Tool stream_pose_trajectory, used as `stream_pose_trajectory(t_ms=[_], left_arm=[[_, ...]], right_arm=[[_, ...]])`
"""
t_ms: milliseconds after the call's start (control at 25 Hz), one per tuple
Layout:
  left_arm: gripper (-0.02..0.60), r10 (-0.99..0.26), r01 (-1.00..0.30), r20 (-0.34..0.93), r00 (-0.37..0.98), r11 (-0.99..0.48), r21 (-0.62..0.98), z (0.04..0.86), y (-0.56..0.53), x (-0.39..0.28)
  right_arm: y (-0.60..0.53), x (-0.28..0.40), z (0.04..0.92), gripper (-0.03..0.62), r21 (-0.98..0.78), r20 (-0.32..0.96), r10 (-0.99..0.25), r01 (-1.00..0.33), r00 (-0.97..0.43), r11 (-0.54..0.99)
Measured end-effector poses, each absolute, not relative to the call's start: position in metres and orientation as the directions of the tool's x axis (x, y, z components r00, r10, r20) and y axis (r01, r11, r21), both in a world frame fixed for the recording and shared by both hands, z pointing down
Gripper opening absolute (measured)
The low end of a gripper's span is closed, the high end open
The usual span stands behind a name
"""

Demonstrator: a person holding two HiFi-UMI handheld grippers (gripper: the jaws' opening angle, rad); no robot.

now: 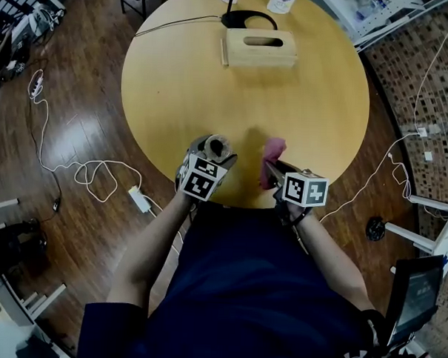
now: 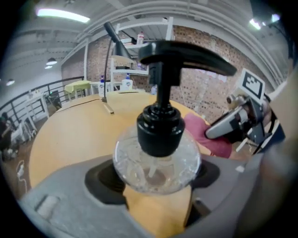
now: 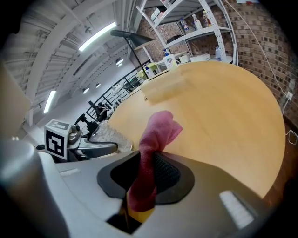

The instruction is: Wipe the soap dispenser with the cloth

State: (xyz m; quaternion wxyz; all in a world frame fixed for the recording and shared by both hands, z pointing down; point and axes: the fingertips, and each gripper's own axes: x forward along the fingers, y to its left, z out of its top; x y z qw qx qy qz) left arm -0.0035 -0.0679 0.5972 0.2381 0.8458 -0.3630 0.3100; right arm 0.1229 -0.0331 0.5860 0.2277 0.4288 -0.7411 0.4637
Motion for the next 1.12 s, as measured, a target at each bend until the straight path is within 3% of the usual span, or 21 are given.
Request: stream_pose_trajectory(t_ms=[240, 560, 840, 1120], left_arm=[[0.368, -0.564, -0.769, 0.523, 0.639, -0.462, 0.443, 0.522, -0.081, -0.027], [0.368, -0.715, -0.597, 0.182, 0.675, -0.385, 0.704, 0.414, -0.091, -0.093], [0.368, -0.687, -0.551, 0.147, 0.712, -0.418, 0.722, 0.376, -0.077, -0.083], [0.368, -0.677, -0.462, 0.083, 0.731, -0.402, 0.791, 0.367, -0.074, -0.059]], right_arm=[[-0.061, 0.11, 0.558, 0.091, -0.521, 0.651, -0.466, -0.799, -0.6, 0.3], [-0.061, 0.033, 0.466, 0.091, -0.516, 0.42, -0.409, -0.583, -0.81, 0.628], [-0.056, -0.002, 0.423, 0.091, -0.522, 0.283, -0.35, -0.45, -0.893, 0.724], [-0.055, -0.009, 0.448, 0.091, -0.527, 0.325, -0.326, -0.456, -0.888, 0.717]])
